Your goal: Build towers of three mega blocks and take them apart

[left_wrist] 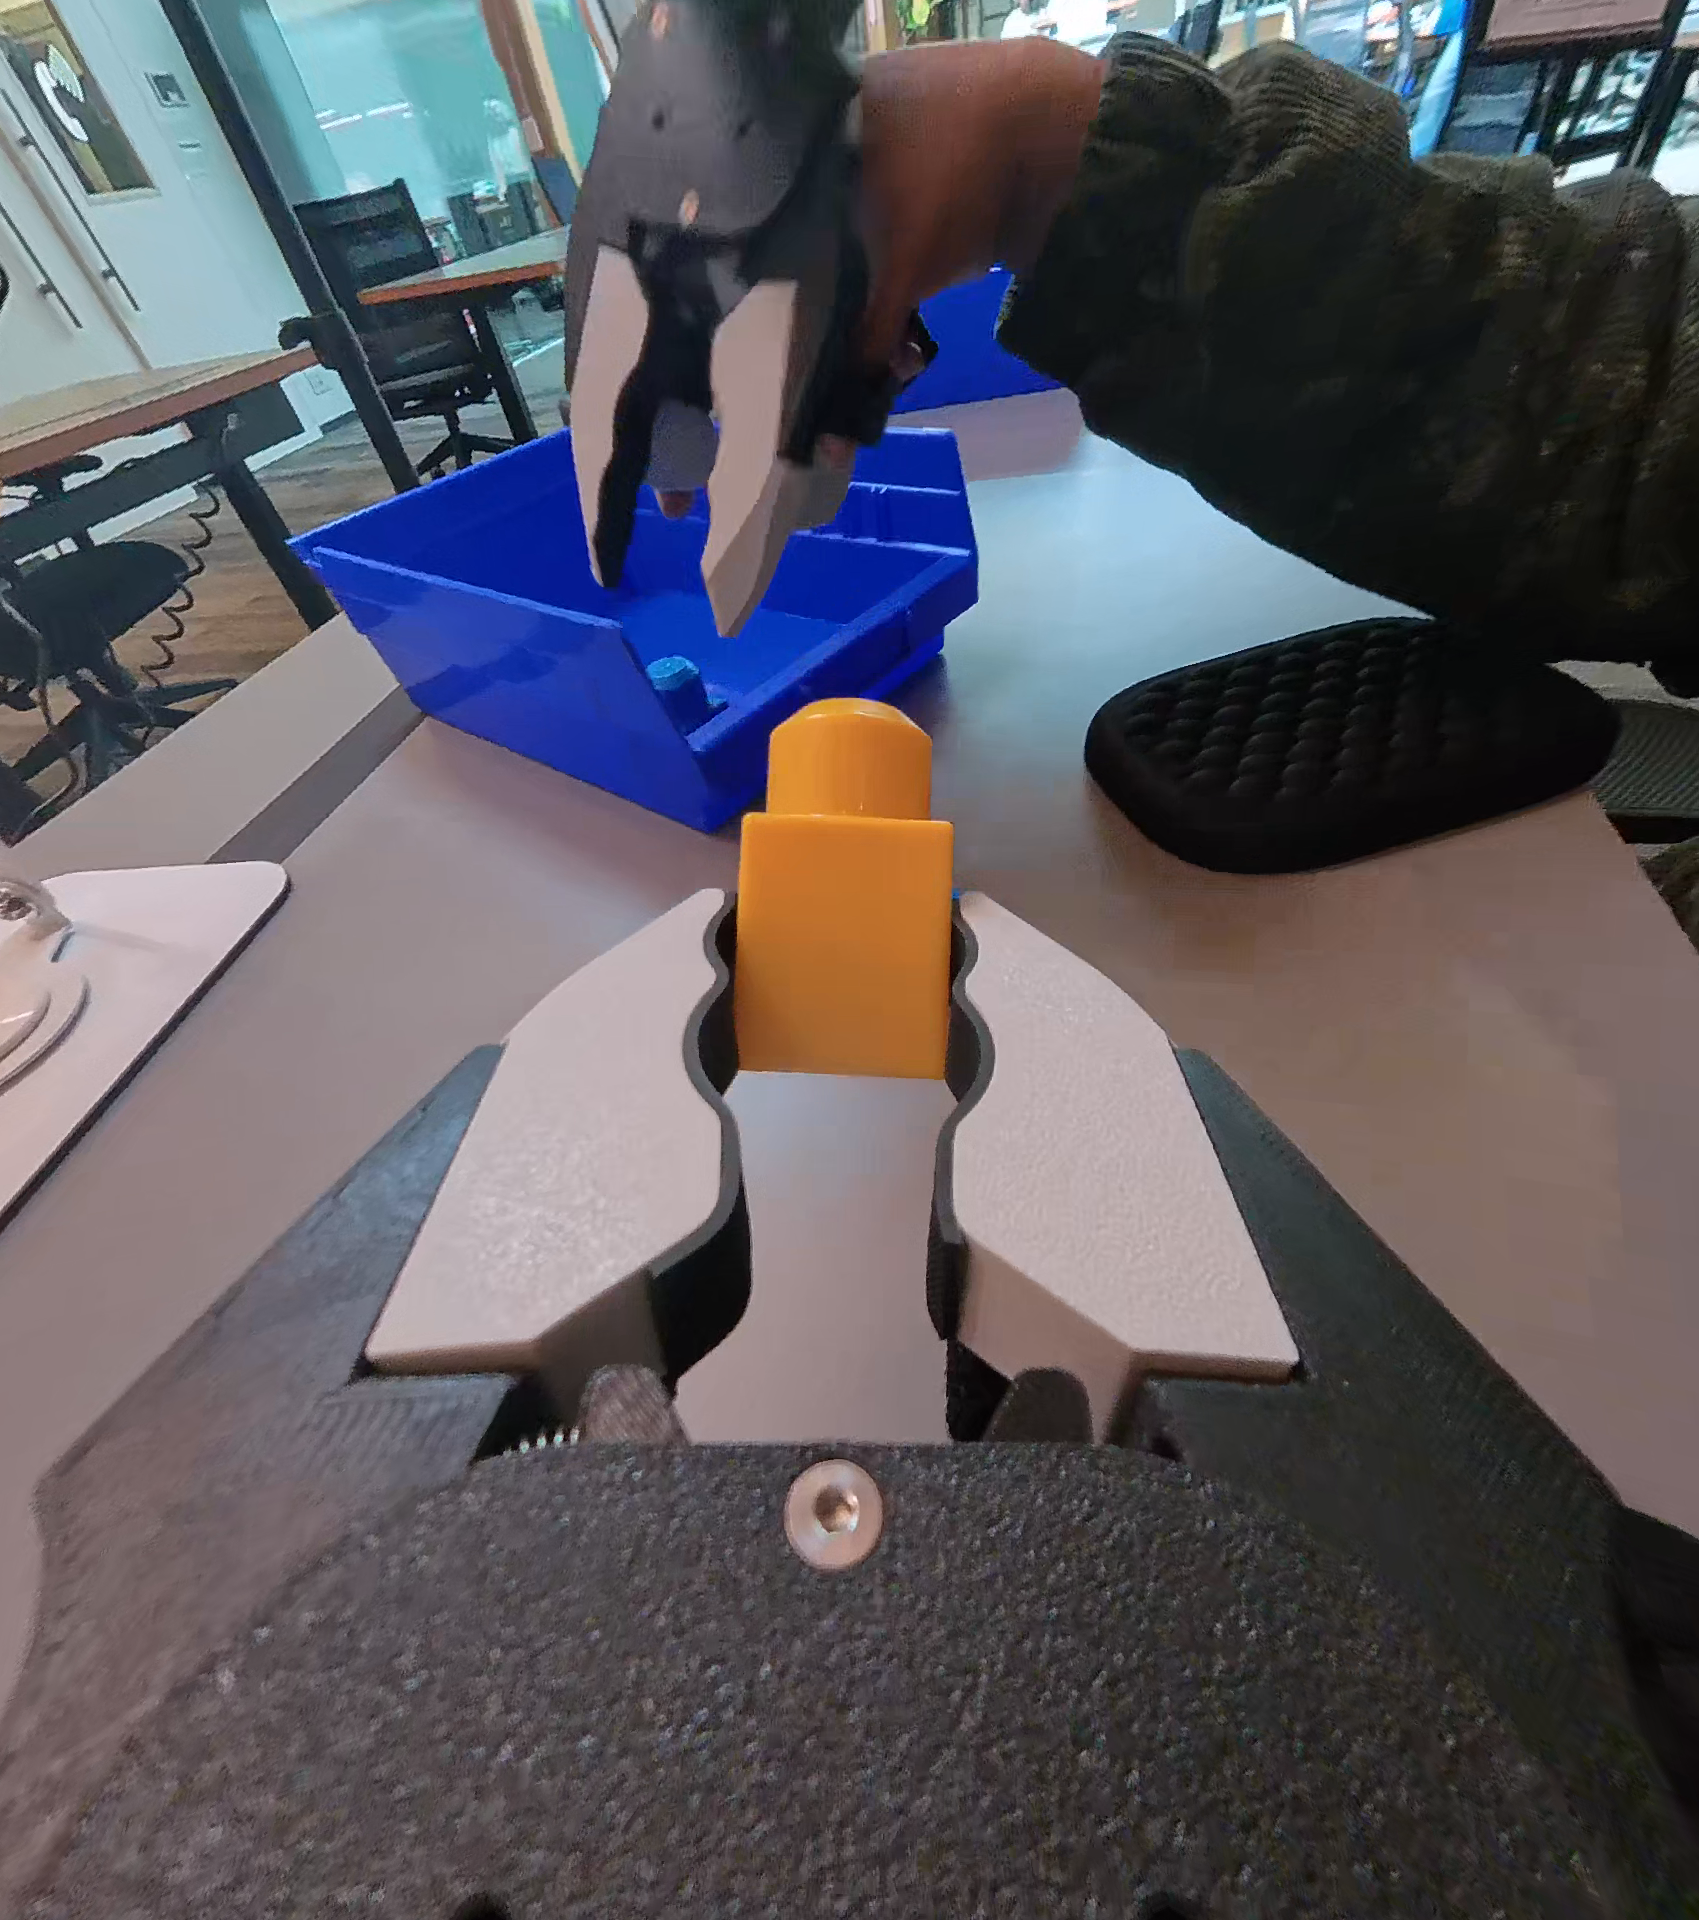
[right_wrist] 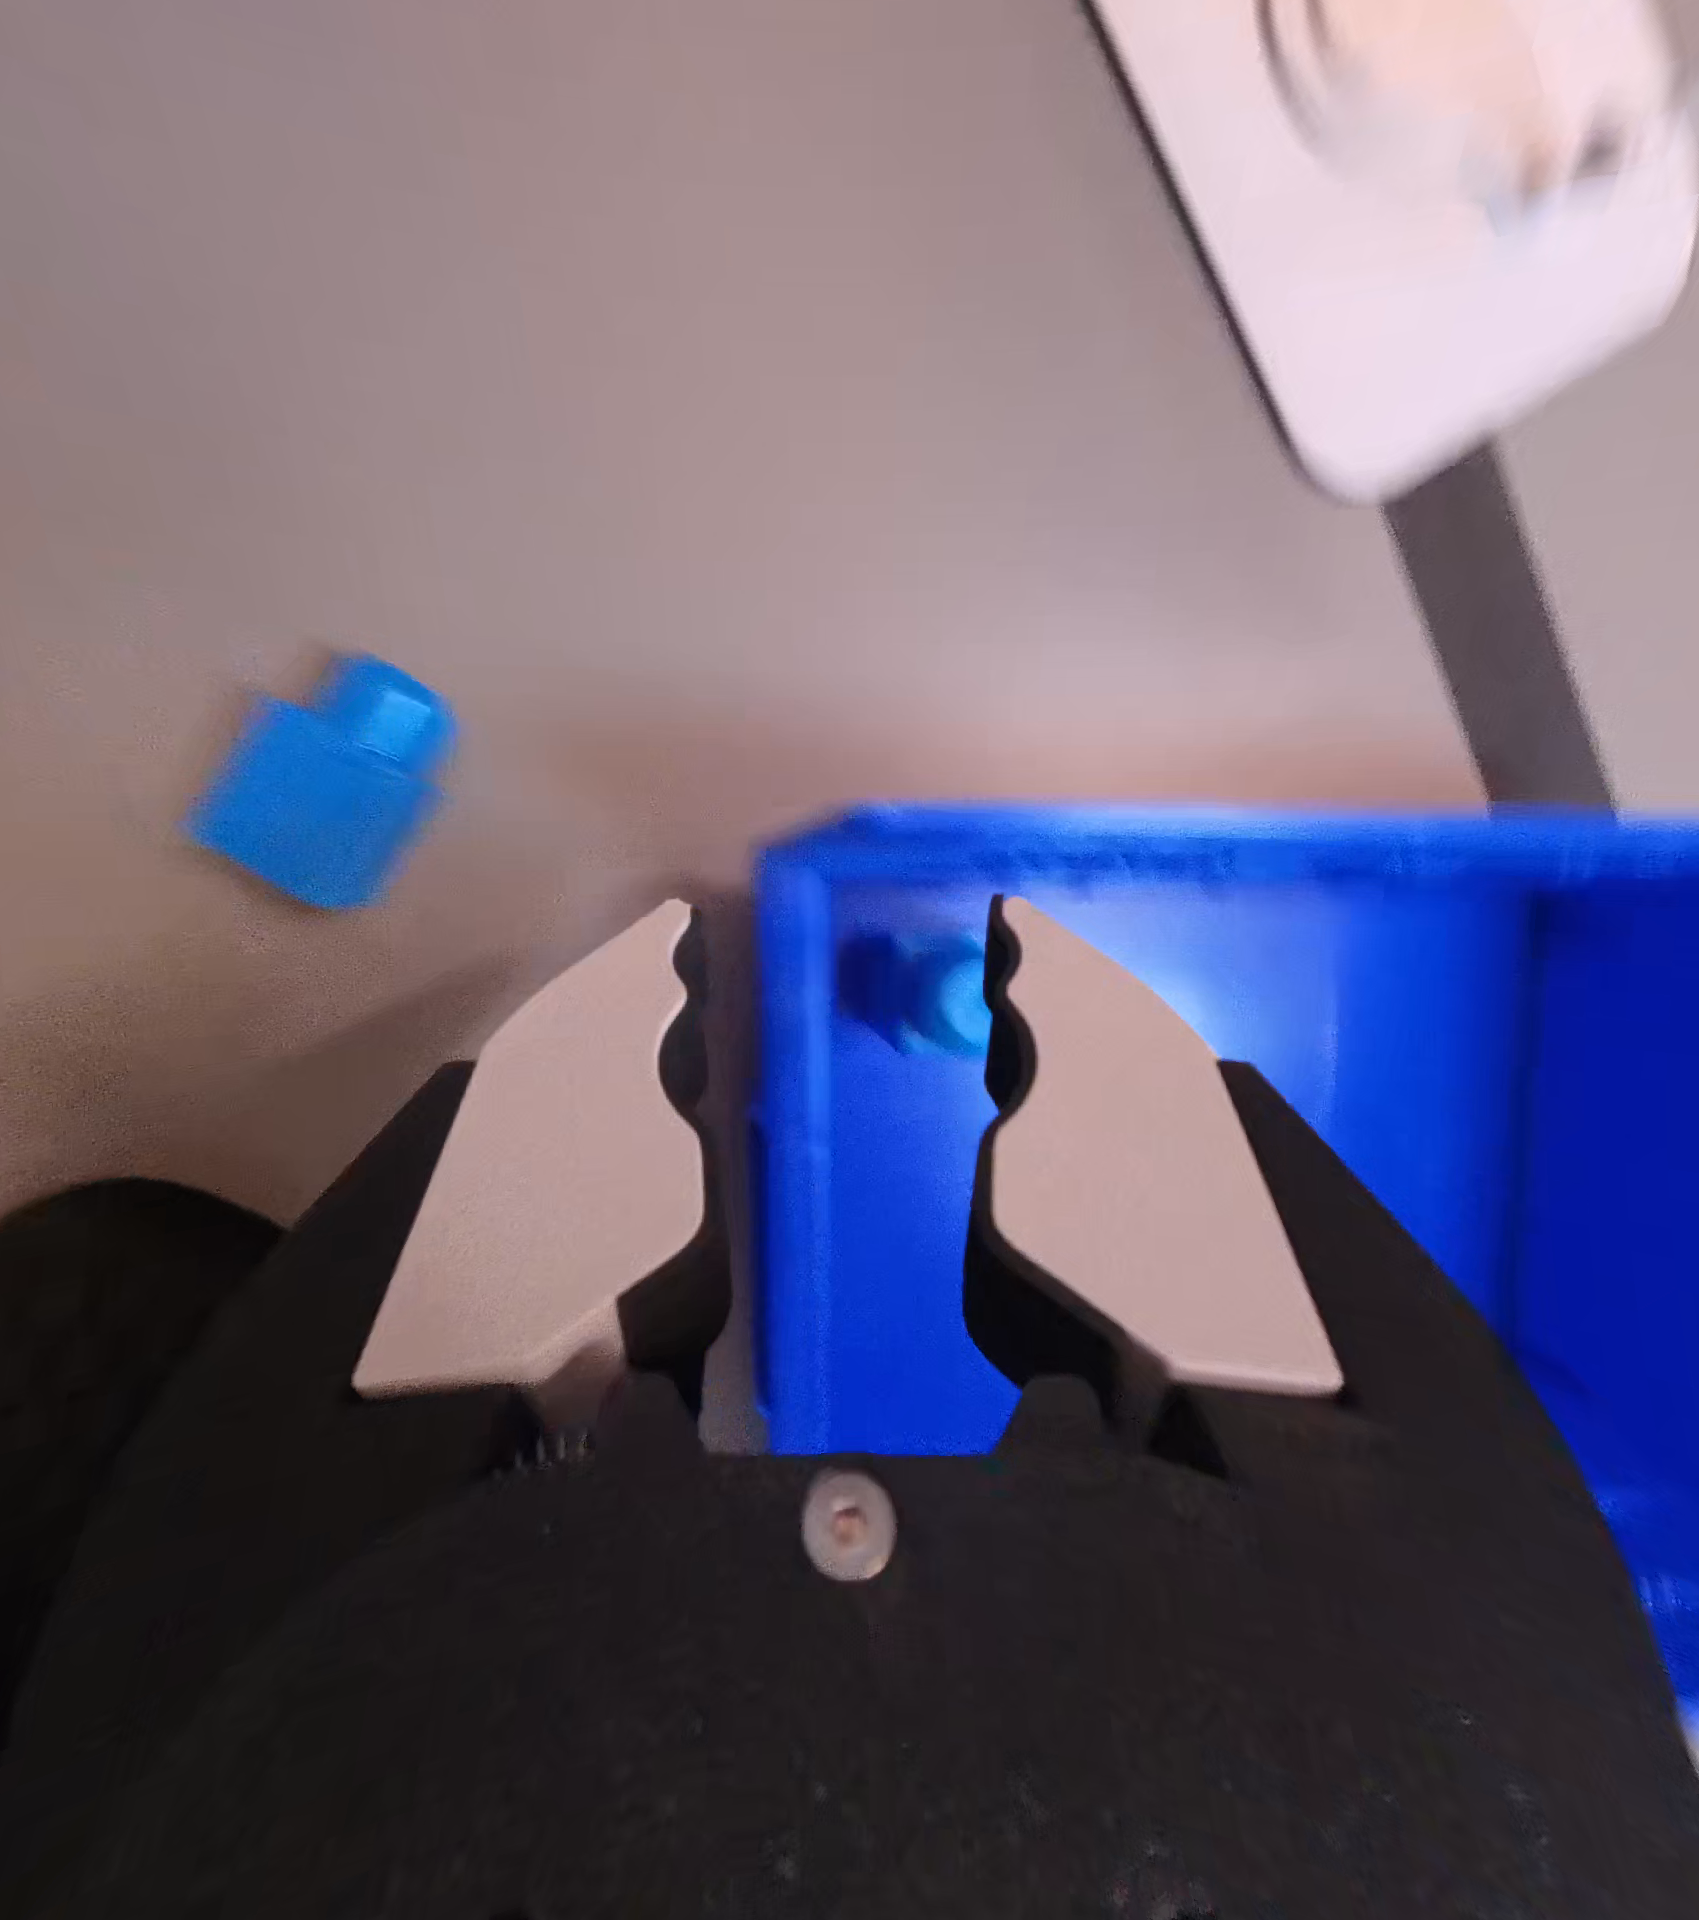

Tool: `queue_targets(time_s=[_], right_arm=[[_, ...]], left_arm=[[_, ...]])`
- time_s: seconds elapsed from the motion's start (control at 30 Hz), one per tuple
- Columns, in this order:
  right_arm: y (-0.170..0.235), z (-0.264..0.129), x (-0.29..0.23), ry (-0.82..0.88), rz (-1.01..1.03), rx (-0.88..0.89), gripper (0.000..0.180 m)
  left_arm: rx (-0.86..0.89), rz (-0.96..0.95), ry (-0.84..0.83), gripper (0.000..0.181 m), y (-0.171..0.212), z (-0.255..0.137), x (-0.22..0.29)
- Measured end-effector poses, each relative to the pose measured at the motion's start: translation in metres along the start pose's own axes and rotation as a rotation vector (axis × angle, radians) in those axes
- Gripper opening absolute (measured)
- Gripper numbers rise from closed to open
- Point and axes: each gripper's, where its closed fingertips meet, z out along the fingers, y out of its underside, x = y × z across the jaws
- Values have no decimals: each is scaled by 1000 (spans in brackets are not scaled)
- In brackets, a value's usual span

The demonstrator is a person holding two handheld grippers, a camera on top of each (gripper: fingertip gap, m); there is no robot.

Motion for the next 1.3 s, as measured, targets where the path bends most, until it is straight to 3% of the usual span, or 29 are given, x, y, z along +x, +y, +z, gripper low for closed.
queue_targets(time_s=[0.17,0.27,0.33,0.37,0.47,0.63,0.83,1.0,1.17,1.3], right_arm=[[-74,-35,-126,-280,-271,398,52],[-88,-29,-164,-336,-335,450,49],[-91,-19,-170,-314,-370,444,30],[-91,-18,-170,-312,-385,444,30],[-83,-29,-157,-322,-383,384,29],[-56,-64,-54,-64,-276,223,30],[49,-51,48,27,-9,-266,30],[89,-8,47,-63,25,-425,30],[95,21,36,-109,37,-458,30],[87,16,40,-65,44,-428,38]], left_arm=[[16,12,39,37,-5,7,14],[31,16,66,37,-9,11,23],[22,22,80,37,-8,12,27],[24,33,72,37,-7,12,26],[32,36,20,39,-9,14,20],[56,19,-38,32,-10,6,4],[20,39,-65,31,-2,9,0],[-18,47,-70,30,6,12,-1],[-30,44,-71,30,9,13,-1],[-41,47,-68,29,12,13,-1]])
